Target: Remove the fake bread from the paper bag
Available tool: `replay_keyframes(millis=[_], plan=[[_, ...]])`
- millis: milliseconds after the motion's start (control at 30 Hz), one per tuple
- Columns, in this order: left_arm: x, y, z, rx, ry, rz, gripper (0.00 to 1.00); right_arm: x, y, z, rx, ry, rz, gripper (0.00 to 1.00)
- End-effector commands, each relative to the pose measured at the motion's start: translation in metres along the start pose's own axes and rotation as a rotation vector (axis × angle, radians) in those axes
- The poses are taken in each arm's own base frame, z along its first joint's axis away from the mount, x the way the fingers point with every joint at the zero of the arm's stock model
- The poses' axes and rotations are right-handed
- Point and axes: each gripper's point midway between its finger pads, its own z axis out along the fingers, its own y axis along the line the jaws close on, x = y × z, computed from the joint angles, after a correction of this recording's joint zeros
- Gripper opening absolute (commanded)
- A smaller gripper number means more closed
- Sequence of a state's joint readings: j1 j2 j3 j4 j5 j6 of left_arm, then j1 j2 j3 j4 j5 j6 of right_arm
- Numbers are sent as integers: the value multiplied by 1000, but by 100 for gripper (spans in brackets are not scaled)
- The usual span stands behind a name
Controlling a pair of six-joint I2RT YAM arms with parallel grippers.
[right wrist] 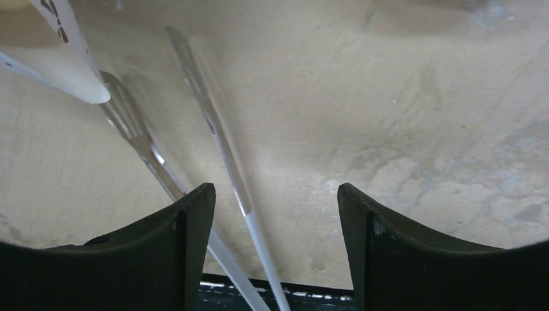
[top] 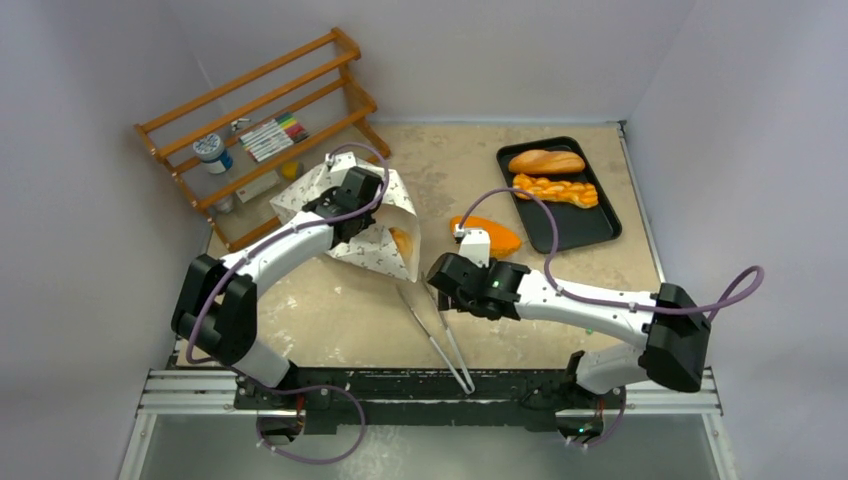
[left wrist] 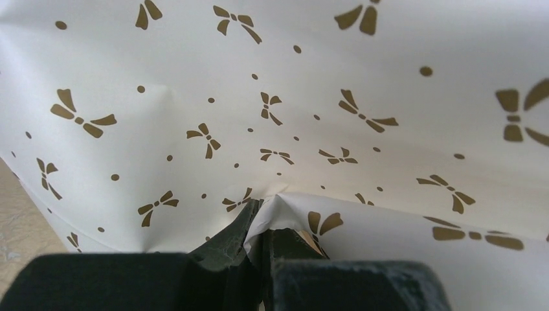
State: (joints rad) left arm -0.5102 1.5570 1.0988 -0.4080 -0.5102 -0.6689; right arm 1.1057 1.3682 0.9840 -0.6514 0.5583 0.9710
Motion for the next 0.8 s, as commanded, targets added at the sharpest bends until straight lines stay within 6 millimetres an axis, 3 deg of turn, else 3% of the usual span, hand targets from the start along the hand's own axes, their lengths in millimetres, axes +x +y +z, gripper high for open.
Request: replay_keyframes(millis=[0, 200, 367, 767], plan=[[-34, 9, -11, -19, -103, -43, 0, -1, 39, 1, -143, -10, -10, 72], [-32, 11, -11, -29, -99, -36, 0, 24, 55, 21, -136, 32, -62, 71], [-34, 12, -12, -33, -99, -30, 0, 48, 44, 42, -78, 71, -87, 70], [-29, 12, -11, -27, -85, -27, 0, 54, 28, 37, -76, 68, -73, 67]])
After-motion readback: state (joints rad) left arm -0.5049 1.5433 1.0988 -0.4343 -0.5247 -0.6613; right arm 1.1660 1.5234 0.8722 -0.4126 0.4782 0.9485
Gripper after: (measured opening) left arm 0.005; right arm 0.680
